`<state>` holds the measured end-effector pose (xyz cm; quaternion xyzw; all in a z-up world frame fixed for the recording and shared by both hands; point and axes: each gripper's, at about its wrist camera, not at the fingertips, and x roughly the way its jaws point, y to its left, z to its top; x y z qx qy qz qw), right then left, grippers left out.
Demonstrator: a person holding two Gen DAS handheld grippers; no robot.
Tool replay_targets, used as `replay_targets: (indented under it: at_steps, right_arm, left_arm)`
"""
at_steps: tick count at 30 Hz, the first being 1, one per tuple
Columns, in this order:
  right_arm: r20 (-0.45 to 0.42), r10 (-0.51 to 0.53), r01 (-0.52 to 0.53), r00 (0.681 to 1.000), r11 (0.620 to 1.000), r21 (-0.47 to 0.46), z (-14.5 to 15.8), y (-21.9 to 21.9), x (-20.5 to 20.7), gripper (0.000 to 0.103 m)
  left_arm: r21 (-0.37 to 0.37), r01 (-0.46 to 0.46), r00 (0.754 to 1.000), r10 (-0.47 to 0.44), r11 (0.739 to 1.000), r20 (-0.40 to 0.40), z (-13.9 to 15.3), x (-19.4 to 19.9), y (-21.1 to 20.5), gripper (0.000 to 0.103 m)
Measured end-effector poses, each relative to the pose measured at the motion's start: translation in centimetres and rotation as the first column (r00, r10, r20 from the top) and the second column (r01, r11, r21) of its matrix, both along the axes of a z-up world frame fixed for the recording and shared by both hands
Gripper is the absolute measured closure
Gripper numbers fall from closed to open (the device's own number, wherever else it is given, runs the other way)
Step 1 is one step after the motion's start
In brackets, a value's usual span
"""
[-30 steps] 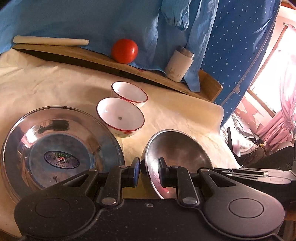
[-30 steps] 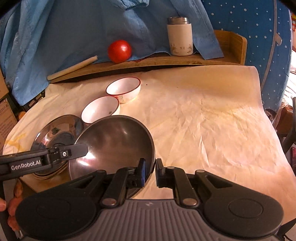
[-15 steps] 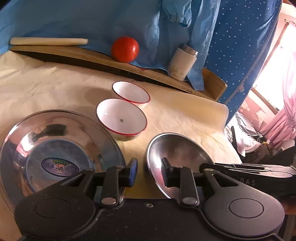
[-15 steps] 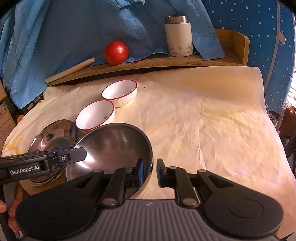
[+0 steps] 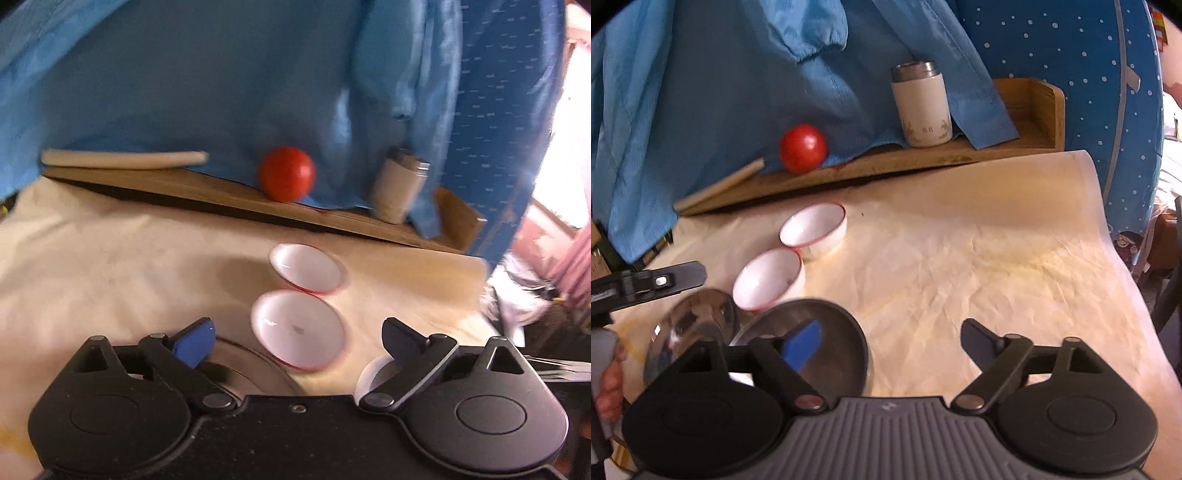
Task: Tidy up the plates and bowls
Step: 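Close the left gripper on the white red-rimmed bowl rim while the right gripper grips it too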
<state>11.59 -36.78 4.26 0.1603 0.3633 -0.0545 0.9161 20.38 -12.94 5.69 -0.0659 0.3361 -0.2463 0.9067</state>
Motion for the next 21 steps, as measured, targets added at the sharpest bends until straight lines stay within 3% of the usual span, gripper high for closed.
replay_targets:
  at_steps: [4, 9, 12, 21]
  right_arm:
    - [0.003, 0.000, 0.000, 1.000, 1.000, 0.012, -0.2, 0.1, 1.2, 0.002]
    - [-0.020, 0.005, -0.006, 1.000, 1.000, -0.009, -0.8, 0.5, 3.0, 0.000]
    - [-0.035, 0.027, -0.028, 0.999, 0.999, -0.025, -0.9, 0.8, 4.8, 0.000]
    - [-0.125, 0.134, -0.132, 0.983, 0.991, 0.020, -1.3, 1.6, 10.3, 0.000]
  left_arm:
    - [0.057, -0.022, 1.000, 0.023, 0.998, -0.015, -0.3, 3.0, 0.5, 0.001]
    - [0.147, -0.008, 0.999, 0.014, 0.989, -0.042, -1.1, 5.7, 0.6, 0.001]
    - [0.224, 0.035, 0.998, -0.022, 0.974, -0.062, -1.7, 7.3, -0.1, 0.001]
    - [0.310, 0.180, 0.975, -0.127, 0.933, -0.184, -3.2, 10.8, -2.2, 0.001]
